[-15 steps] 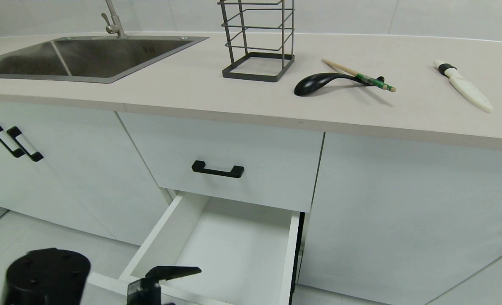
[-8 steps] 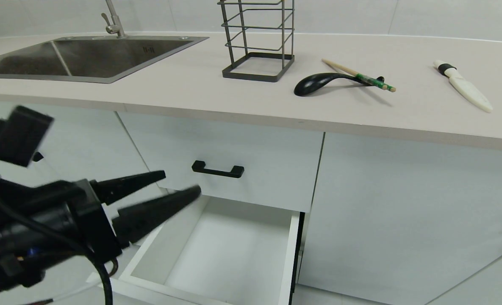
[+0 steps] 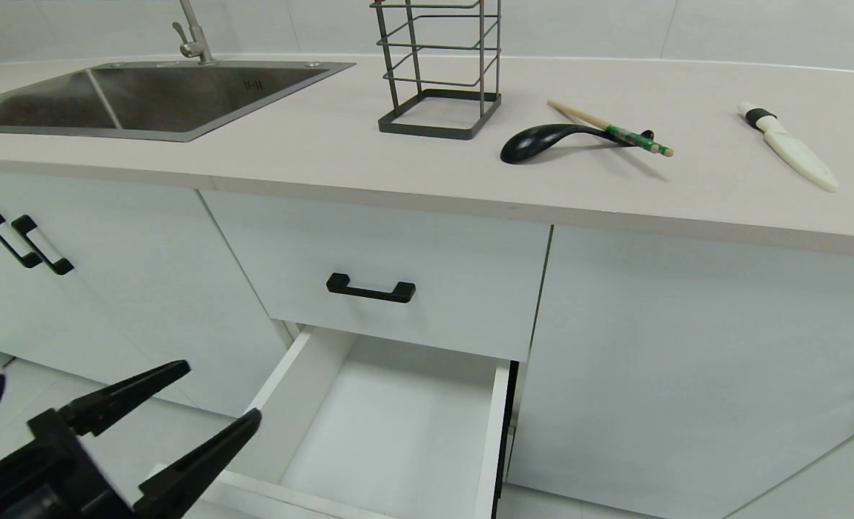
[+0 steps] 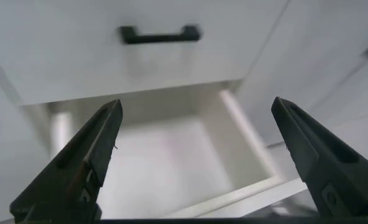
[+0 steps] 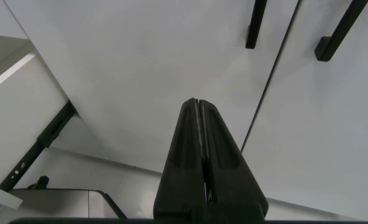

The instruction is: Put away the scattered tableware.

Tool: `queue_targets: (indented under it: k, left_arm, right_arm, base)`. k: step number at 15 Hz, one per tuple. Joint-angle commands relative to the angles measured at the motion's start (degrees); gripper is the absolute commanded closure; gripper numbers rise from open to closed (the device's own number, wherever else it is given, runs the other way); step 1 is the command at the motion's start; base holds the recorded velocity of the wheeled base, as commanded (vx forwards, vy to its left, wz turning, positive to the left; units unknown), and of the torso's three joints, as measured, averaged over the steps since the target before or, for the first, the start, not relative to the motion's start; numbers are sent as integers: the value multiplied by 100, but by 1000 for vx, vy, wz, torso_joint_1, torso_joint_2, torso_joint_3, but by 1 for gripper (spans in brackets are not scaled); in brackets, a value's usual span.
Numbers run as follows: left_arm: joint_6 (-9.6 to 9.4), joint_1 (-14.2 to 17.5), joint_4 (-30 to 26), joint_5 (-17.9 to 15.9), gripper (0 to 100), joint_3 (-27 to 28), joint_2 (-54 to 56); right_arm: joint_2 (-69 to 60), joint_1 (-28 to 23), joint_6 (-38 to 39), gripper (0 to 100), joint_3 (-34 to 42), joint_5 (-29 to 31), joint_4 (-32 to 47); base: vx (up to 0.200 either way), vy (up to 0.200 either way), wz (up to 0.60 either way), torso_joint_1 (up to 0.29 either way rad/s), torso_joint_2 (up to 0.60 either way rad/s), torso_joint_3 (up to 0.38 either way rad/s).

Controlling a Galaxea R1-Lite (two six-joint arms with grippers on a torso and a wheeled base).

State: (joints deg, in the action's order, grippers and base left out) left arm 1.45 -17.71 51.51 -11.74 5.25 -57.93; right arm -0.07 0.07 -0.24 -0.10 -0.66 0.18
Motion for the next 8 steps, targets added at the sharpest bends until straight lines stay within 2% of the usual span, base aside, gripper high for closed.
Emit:
queue_targets:
  k: [1, 2, 4, 6, 8]
  left_arm:
    - [-585, 1218, -158, -136, 0, -525, 1873]
    - [-593, 1332, -563, -144, 0, -525, 2717]
    - [-760, 1499, -1925, -118, 0, -455, 4378]
    - [-813, 1727, -3832, -197, 0, -253, 5784]
    - [-945, 1789, -4105, -188, 0, -525, 5793]
  right_arm:
    - [7, 1, -2, 100, 1, -4, -1]
    - [7, 1, -11, 100, 1, -4, -1]
    - [7, 1, -11, 100, 1, -13, -1]
    - [7, 1, -2, 100, 1, 4, -1]
    - [7, 1, -11, 100, 1, 22, -1]
  base:
    - [0, 0, 0, 0, 0, 0]
    - [0, 0, 0, 0, 0, 0]
    - [0, 0, 0, 0, 0, 0]
    - [0, 0, 0, 0, 0, 0]
    - [0, 0, 0, 0, 0, 0]
